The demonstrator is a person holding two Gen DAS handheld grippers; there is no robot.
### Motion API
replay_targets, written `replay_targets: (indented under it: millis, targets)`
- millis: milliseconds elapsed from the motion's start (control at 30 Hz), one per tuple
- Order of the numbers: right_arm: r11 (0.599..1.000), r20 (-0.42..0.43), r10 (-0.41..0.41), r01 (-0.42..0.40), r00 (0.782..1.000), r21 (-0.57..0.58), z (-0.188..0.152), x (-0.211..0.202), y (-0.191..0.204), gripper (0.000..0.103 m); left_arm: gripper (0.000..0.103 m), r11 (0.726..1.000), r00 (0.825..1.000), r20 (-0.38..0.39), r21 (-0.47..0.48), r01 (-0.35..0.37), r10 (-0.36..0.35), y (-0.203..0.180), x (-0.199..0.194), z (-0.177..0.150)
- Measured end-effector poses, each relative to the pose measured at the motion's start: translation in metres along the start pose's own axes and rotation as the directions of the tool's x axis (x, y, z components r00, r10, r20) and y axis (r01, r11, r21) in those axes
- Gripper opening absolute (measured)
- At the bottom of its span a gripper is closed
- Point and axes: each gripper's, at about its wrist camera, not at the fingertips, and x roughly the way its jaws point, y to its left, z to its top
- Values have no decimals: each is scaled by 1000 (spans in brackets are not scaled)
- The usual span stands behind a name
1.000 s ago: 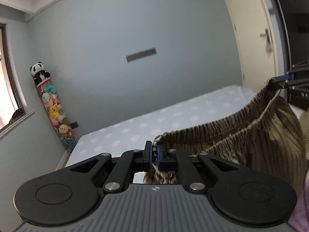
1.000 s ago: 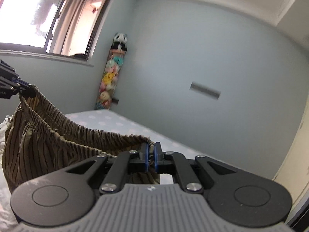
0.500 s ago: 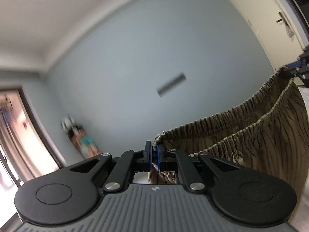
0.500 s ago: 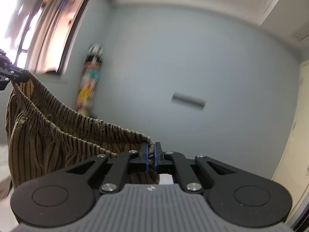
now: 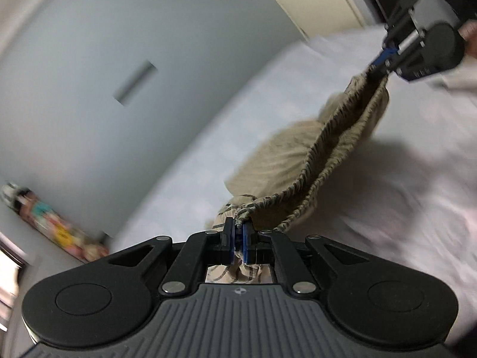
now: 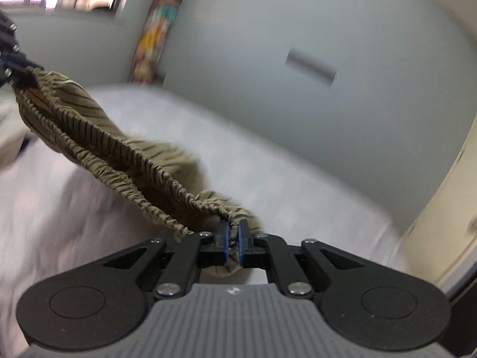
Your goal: Fold clothes
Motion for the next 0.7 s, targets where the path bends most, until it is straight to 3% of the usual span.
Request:
replay_targets:
  millis: [100,200,267,367,467,533,700]
  targets:
    - [998,-117,52,-47,992,41,-47,18,14,6,3,995,993,-67,-35,90,-93,-40,23,-42]
    - [992,-231,107,-89,967,87,-95,37,27,7,3,984,983,-105,-104,142,-153,-58,38,-75]
    - [986,-303,146,-114,942,120,-126,49,36,7,3,977,976,-125,-143,160,-179,-66,46,-80]
    - [981,-376,172,-124,910,149,-145,61,54,7,3,962,965,-151,-201,183,-215,-69,59,-81]
    - [975,-403,188,-121,896,186,-169,61,60,7,10,940,955,-177,-288,182,-239,-60,62,-94]
    - [973,-403,193,-121,895,198,-170,65,59,8,13,907,947,-181,-379,183,-267,-58,63,-104]
    - [958,-404,237,-145,884,245,-170,63,50,23,30,780,929,-152,-598,187,-339,-50,57,-124]
